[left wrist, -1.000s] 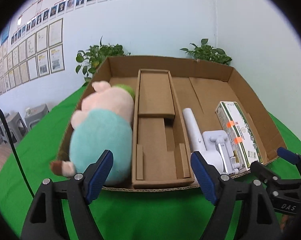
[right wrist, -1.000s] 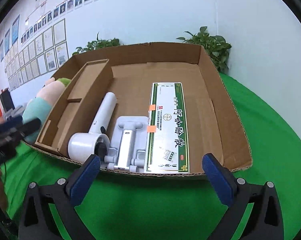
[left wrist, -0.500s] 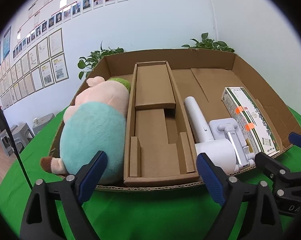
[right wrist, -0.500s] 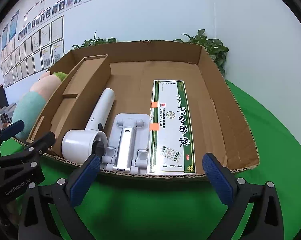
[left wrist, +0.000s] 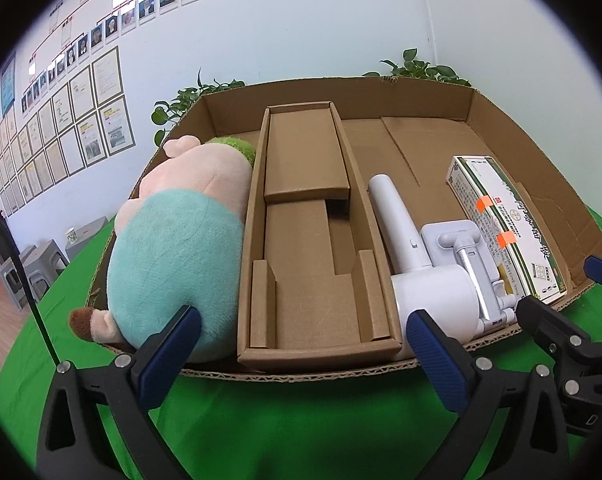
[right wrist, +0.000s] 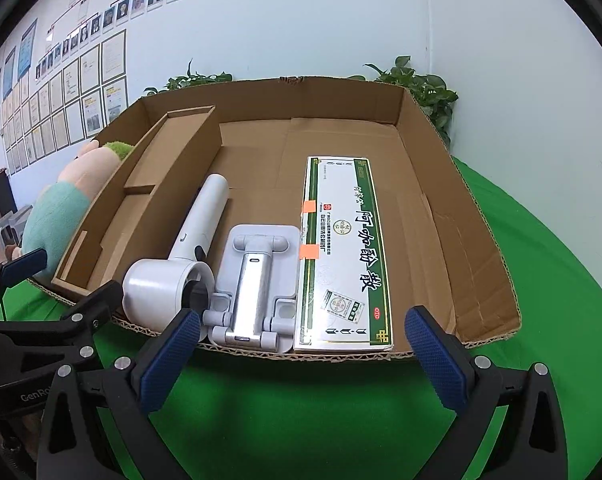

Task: Organize objects

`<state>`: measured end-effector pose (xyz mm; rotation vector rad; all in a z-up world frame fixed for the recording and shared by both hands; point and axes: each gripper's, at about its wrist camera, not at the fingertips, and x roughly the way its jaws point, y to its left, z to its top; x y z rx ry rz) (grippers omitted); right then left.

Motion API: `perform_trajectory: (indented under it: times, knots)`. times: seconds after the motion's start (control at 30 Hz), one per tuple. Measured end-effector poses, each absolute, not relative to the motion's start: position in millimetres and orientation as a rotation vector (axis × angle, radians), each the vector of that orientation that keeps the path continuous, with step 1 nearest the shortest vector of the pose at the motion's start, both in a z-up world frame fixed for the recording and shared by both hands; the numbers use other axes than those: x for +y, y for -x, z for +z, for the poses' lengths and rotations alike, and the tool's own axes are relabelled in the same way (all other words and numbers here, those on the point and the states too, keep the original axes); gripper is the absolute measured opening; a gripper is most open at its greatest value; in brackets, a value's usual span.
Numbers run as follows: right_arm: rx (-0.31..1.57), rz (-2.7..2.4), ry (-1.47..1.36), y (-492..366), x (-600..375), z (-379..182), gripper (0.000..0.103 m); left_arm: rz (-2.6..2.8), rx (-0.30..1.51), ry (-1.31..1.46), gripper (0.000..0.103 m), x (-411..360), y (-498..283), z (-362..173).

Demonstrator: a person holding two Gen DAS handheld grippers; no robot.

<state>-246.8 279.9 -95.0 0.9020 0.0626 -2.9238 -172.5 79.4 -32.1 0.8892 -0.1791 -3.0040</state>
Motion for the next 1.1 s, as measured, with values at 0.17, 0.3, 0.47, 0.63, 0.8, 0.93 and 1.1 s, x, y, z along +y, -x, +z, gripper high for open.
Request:
perform_trajectory:
  times: [0.17, 0.3, 0.47, 0.63, 0.8, 0.93, 1.1]
  knots:
    - [0.062, -2.924, -0.902, 247.1, 280.1, -94.8, 0.103, -3.004, -0.179, -0.889, 0.102, 79.5, 172.5, -32.1]
    - [0.062, -2.925, -0.902, 247.4, 279.6, -94.9, 0.103, -3.004, -0.179, -0.889, 0.102, 79.5, 172.3, -32.2]
    - [0.062, -2.925, -0.902, 247.8, 279.2, -94.9, 0.103, -3.004, -0.179, -0.889, 0.102, 79.6, 172.4, -32.1]
    - [0.061, -2.925, -0.902, 248.0, 278.7, -95.1, 0.103, -3.004, -0.179, -0.89, 0.102, 79.7, 172.4, -32.2]
    - [0.061, -2.925, -0.902, 248.2, 278.4, -95.2, 0.103, -3.004, -0.179, -0.89, 0.102, 79.6, 172.3, -32.2]
    - [0.061, -2.925, -0.902, 248.4, 278.1, -95.2, 0.103, -3.004, -0.179, -0.889, 0.102, 79.5, 172.1, -32.2]
    - [0.061, -2.926, -0.902, 248.7, 277.1, -95.6, 0.103, -3.004, -0.179, -0.89, 0.102, 79.5, 171.9, -32.2]
